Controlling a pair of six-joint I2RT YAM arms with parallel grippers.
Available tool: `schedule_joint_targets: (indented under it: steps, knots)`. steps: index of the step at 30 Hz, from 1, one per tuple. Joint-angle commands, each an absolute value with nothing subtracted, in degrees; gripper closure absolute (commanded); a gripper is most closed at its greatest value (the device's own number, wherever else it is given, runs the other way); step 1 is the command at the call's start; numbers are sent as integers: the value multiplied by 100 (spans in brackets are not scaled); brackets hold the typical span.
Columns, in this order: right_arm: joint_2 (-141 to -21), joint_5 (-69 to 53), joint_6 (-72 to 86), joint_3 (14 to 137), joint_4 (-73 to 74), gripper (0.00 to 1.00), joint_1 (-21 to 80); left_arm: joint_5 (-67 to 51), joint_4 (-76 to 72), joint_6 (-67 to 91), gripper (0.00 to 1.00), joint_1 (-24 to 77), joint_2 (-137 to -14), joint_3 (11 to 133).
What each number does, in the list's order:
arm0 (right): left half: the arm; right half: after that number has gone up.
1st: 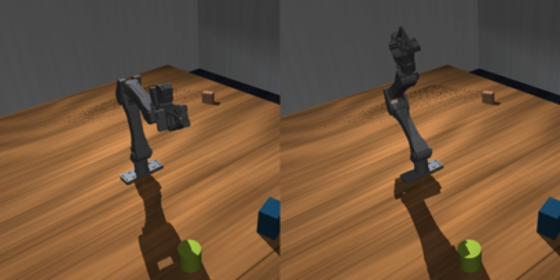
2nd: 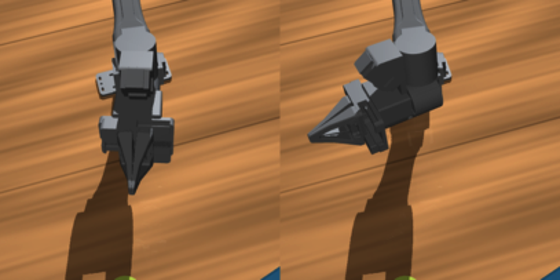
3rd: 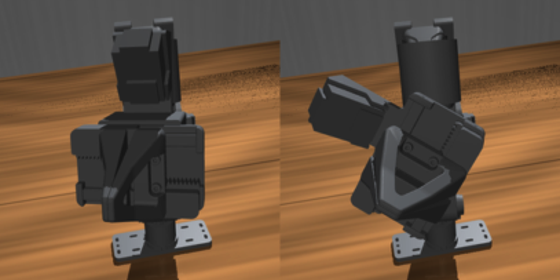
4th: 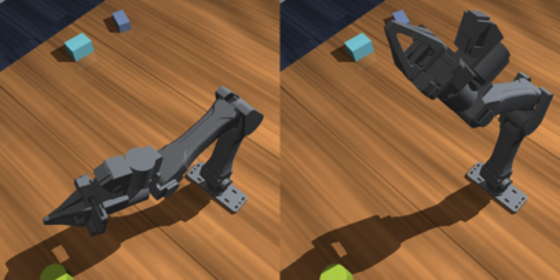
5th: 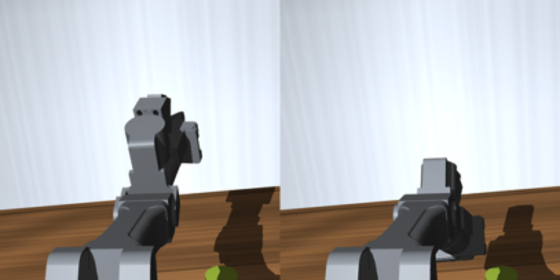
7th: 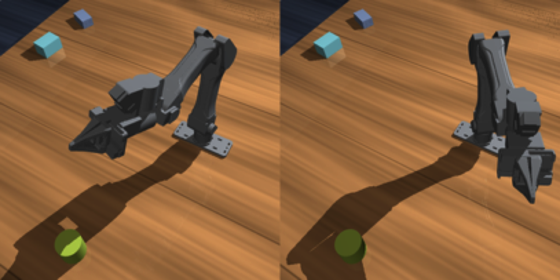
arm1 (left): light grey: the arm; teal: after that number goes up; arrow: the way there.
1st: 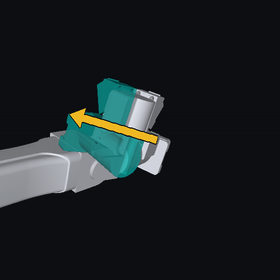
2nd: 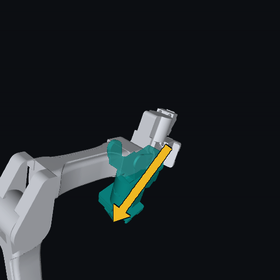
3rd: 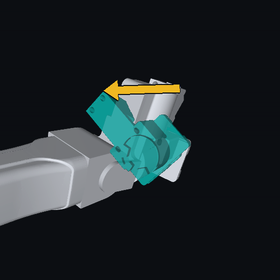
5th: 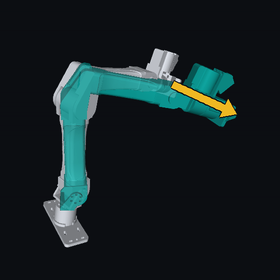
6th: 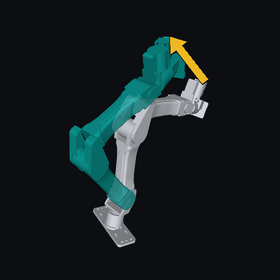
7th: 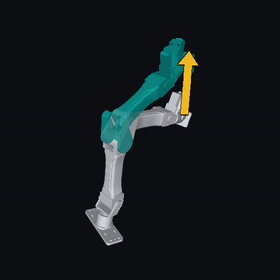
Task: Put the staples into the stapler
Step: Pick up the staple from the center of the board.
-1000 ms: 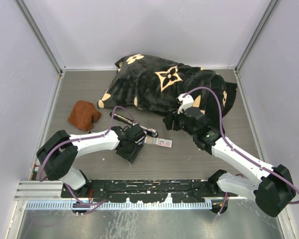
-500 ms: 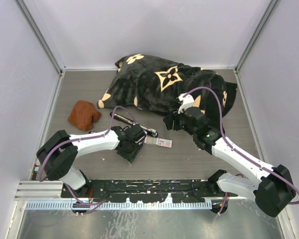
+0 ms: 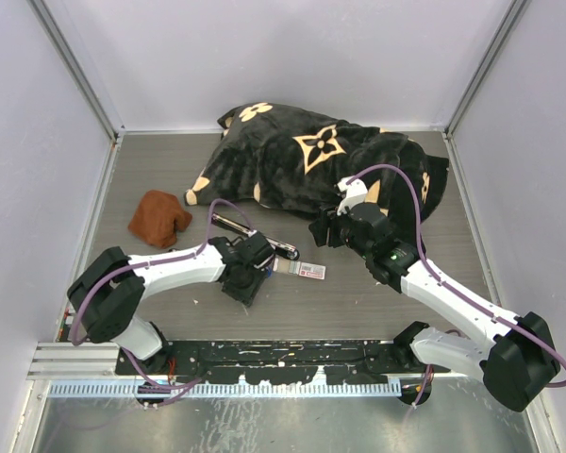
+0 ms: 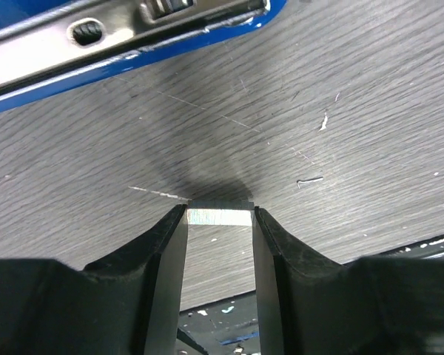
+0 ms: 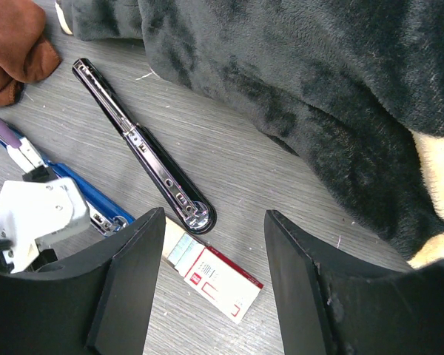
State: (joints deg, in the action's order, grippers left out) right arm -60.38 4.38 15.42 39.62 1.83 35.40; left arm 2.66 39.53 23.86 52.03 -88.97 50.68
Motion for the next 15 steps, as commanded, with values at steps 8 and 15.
schedule_joint_targets:
  steps: [8,15]
  knots:
    - [-5902,444,1591,4009,-48,38,3487,231,4318,2363,63,4143,-8610,6204]
    - [-5867,452,1591,4000,-37,38,3472,78,4351,1992,63,3754,-9017,6697]
